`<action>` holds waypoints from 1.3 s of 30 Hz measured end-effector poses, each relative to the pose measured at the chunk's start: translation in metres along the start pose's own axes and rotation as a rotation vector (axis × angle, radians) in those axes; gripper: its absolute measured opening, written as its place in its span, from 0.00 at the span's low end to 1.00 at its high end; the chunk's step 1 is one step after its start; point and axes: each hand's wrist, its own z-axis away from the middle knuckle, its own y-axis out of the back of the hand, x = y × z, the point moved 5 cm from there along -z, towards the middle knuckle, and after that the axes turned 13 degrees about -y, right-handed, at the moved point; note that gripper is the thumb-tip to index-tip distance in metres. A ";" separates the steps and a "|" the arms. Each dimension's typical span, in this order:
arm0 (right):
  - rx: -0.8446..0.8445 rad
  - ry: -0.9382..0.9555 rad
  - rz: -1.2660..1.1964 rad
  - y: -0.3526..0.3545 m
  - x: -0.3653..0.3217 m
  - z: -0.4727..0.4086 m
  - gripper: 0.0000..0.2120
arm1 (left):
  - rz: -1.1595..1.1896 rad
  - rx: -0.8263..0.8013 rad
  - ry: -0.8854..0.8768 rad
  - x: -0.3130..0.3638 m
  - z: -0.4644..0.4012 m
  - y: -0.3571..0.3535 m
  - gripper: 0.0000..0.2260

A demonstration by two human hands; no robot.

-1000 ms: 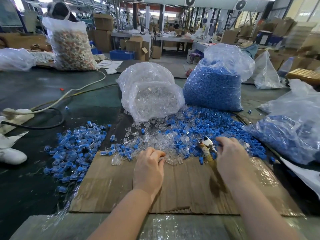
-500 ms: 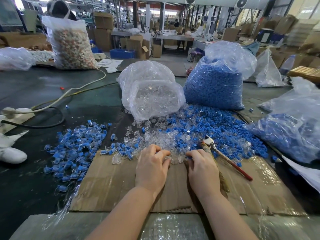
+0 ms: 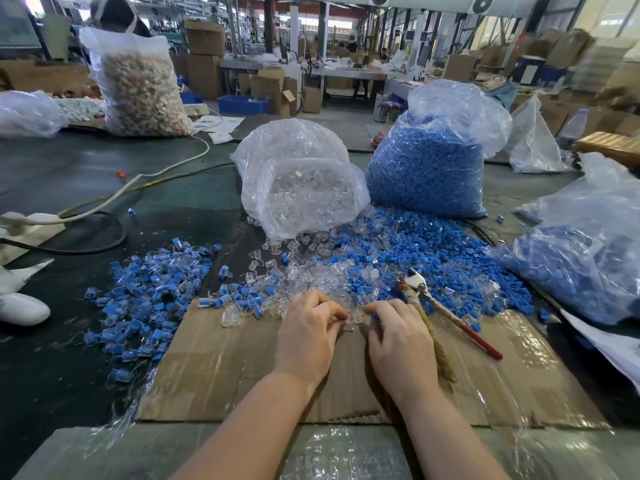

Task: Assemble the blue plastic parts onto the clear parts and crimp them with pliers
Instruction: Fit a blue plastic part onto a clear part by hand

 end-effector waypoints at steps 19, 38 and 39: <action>-0.101 0.088 -0.218 0.005 -0.004 0.004 0.08 | 0.176 0.104 0.103 -0.004 0.005 0.007 0.09; -0.074 -0.026 -0.279 0.005 0.001 0.002 0.07 | 0.320 0.080 0.179 -0.009 0.006 0.005 0.08; -0.072 -0.028 -0.285 0.006 0.001 0.002 0.06 | 0.327 0.079 0.187 -0.010 0.007 0.005 0.08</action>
